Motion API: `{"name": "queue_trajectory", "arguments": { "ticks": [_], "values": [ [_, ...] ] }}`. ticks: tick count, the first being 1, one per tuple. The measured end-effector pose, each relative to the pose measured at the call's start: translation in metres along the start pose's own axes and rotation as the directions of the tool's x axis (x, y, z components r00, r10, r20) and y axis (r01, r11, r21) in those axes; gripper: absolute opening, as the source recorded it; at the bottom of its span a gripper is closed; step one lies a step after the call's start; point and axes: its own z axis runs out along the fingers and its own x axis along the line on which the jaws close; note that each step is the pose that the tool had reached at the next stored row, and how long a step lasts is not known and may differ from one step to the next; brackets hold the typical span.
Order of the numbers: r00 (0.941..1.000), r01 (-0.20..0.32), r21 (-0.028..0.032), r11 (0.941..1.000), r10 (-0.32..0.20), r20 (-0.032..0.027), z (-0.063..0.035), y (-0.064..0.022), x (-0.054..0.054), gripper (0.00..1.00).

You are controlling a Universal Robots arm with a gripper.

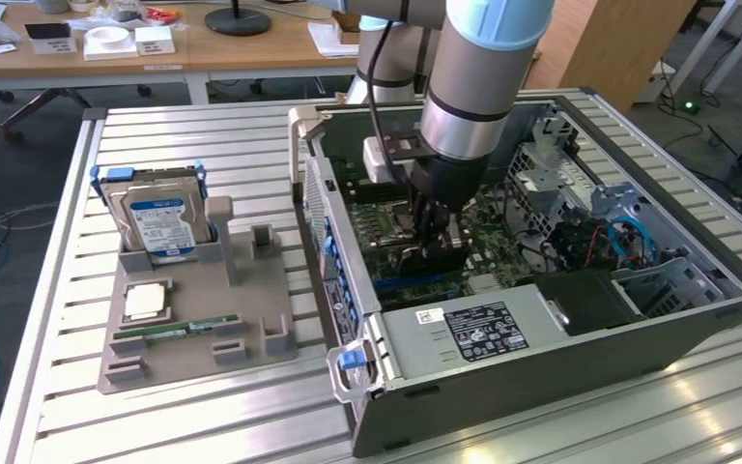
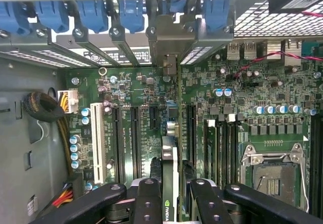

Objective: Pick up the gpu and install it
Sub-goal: 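Insert the gpu into the slot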

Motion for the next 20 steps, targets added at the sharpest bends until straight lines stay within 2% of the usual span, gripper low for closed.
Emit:
{"name": "queue_trajectory", "arguments": {
  "ticks": [20],
  "values": [
    [1.0000,0.000,0.0001,1.0000,0.000,0.0001,0.0032,0.0001,-0.0001,0.27]
  ]
}}
